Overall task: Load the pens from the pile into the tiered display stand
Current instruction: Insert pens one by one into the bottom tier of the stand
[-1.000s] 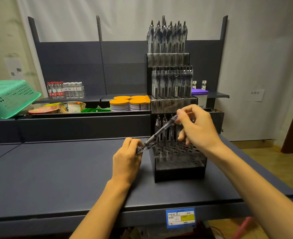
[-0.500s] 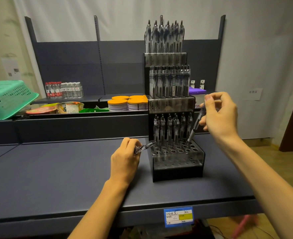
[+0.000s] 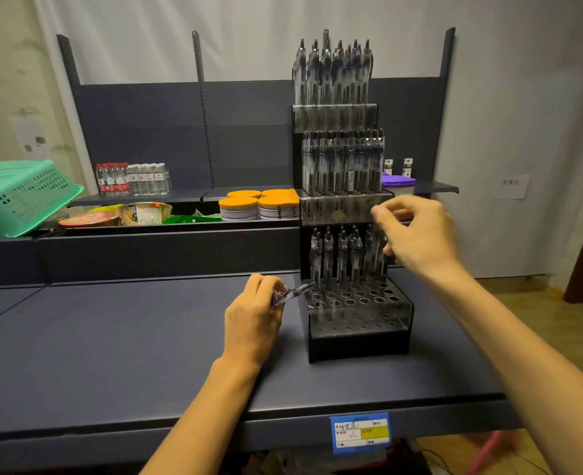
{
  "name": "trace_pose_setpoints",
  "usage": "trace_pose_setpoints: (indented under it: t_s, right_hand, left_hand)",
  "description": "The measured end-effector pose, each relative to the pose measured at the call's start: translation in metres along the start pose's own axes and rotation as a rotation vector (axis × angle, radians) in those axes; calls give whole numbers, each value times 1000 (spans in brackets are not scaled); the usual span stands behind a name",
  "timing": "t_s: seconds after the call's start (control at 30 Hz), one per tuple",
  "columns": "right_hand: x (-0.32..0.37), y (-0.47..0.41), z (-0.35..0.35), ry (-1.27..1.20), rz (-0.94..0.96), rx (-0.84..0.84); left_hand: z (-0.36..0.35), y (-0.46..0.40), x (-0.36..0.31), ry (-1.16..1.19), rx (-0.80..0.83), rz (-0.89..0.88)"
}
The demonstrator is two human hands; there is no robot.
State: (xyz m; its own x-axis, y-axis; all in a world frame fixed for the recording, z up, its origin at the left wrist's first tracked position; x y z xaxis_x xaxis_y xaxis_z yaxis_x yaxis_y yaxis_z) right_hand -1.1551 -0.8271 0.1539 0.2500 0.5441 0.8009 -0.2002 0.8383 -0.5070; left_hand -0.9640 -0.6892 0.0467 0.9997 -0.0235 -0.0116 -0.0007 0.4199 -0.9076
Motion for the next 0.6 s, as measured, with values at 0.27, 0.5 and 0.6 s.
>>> trace_pose_setpoints:
  t_s: [0.27,0.5,0.6]
  right_hand:
    - [-21,7,-15,71,-78,37]
    - [-11,16,-14,70,24,-23]
    - [-4,25,-19,125,111,-11]
  left_hand:
    - [-1,0,1,-4,-5,4]
    - [-2,0,2,2,-14,-4]
    - [-2,0,1,-4,-6,-12]
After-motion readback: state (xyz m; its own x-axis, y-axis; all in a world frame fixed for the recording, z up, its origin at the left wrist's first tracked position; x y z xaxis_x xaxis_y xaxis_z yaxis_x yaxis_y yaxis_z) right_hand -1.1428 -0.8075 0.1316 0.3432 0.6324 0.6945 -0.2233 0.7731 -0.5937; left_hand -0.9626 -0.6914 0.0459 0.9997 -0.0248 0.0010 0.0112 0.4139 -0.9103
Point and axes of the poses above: each hand's wrist, its own y-axis away from the middle knuckle, its own z-axis out of the back of the hand, x = y × z, the point moved 6 cm from there along -y, towards the middle knuckle, and after that the axes turned 13 degrees about -z, right-handed, at the moved point
